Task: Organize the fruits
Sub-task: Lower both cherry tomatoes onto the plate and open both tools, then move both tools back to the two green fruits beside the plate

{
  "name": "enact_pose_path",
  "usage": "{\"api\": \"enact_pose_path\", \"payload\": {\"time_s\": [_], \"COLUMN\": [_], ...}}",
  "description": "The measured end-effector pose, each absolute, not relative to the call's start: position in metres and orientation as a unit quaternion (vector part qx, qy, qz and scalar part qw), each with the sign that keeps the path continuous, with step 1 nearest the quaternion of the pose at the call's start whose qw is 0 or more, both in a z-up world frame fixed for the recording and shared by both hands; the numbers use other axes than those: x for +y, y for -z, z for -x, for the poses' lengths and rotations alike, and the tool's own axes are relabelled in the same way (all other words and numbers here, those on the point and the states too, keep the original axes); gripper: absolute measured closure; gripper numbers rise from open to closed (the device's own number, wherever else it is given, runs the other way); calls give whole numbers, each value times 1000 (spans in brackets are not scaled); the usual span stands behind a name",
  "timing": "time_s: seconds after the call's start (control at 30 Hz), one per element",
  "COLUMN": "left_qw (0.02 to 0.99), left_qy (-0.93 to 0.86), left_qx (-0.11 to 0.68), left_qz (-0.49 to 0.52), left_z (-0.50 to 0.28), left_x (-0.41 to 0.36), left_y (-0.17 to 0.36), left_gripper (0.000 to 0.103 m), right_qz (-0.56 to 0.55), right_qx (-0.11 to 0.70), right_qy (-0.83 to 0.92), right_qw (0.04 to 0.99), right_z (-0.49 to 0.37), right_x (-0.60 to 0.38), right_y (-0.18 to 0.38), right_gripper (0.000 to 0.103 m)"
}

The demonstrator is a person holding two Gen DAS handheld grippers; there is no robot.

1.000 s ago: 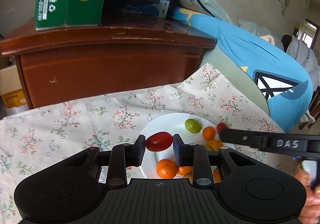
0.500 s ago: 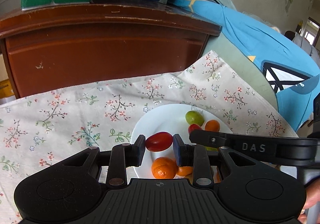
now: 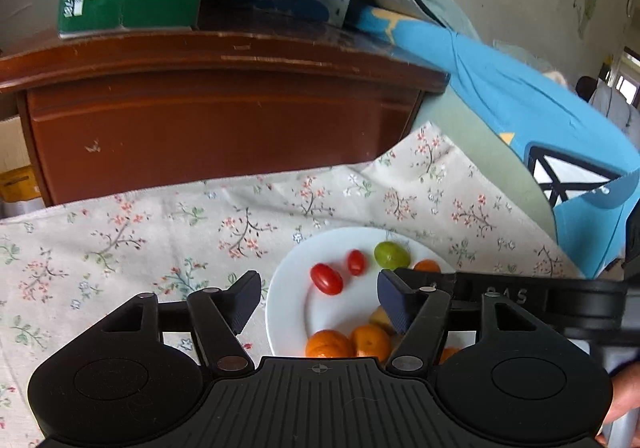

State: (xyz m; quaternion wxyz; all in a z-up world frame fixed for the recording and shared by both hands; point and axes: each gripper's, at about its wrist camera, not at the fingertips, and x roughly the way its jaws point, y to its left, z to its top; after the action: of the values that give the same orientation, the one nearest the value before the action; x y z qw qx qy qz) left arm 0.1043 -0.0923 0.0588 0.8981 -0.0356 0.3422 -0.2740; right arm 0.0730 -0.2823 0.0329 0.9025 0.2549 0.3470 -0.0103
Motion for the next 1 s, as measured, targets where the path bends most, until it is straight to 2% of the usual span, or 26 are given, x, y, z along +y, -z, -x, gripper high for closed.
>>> {"api": "enact_pose_path", "payload": {"time_s": [0.37,1.0], "left_qw": [909,901], "left_qy": [257,196], "left_qx": [328,387], "left_qz": [30,-27], "left_z": [-77,-36], "left_x": [-57,-27], "left_y": [-88,-61], "left_gripper": [22,19], "right_qz": [-238,-208], "right_qx": [341,369], "right_qy": [-11,-39], "right_qw": [909,905], "right_z": [-53,-4], "right_x": [-265,-216], "right_y": [-48,-41], "right_gripper": [76,74]}}
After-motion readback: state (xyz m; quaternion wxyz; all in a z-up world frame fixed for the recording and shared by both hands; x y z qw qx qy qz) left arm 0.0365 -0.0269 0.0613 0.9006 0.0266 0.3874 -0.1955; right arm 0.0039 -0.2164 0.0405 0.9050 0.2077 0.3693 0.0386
